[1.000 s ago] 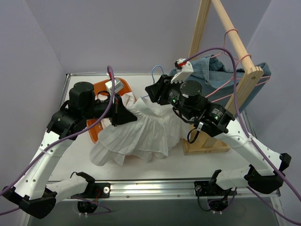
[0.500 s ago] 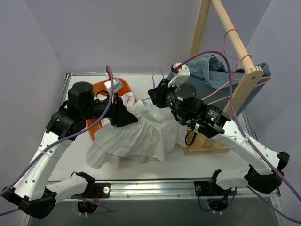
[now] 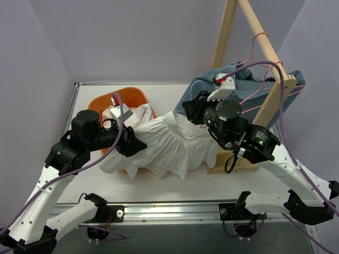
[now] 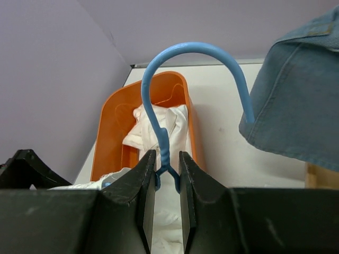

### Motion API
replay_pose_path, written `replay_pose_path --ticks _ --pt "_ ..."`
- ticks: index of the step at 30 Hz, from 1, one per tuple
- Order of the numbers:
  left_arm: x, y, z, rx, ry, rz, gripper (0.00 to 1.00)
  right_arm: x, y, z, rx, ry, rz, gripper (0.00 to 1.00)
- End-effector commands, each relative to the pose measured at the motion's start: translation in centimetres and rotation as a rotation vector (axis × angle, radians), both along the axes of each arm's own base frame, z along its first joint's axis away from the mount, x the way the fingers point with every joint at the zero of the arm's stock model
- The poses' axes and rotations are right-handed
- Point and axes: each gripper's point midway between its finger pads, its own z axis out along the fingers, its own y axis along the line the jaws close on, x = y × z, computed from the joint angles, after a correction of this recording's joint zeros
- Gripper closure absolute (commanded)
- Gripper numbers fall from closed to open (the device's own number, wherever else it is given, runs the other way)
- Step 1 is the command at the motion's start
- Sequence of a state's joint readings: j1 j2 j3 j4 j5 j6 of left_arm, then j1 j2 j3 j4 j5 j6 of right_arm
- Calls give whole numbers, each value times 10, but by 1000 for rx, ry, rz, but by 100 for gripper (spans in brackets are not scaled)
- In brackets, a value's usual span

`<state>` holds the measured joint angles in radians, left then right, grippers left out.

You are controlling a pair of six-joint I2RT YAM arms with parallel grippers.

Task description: Remove the skirt from the hanger

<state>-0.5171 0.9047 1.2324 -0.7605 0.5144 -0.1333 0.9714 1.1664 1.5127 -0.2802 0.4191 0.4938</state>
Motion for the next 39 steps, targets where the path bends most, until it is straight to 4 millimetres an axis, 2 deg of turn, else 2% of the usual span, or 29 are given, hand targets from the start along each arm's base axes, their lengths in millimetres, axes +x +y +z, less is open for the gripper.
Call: replay_pose_path --ticks 1,3,5,8,9,10,11,15,19,24,29,35,39 --pt "3 19 -2 37 -55 95 36 -5 -34 29 64 -58 -98 100" --pt "4 23 -5 46 -70 115 38 -8 -46 32 66 -69 -123 100" --pt "1 26 -2 37 -90 116 45 -10 -53 32 59 -72 -136 100" --pt "2 31 6 22 -115 157 70 -10 -65 26 28 -62 -178 100" --pt "4 34 9 17 -118 184 92 -10 -68 25 22 -60 -192 100" --pt "4 39 13 10 -130 217 97 -8 -74 20 3 -53 -220 100" --pt "10 47 15 18 -142 273 98 -9 -78 19 3 -53 -233 100" --pt "9 64 42 -57 -212 385 98 -8 -87 2 -41 -35 -276 100" --pt "10 101 61 -91 -265 590 98 -6 -99 -14 -93 -11 -341 100" --pt "15 144 61 -48 -279 825 98 -6 -114 -17 -136 -13 -402 100" --pt "26 159 45 48 -262 914 98 -8 -129 -13 -152 -23 -456 100" --pt "36 158 26 142 -232 914 98 -14 -151 -12 -199 -28 -516 100" --pt "42 152 23 159 -220 892 98 -20 -166 -9 -200 -39 -548 100"
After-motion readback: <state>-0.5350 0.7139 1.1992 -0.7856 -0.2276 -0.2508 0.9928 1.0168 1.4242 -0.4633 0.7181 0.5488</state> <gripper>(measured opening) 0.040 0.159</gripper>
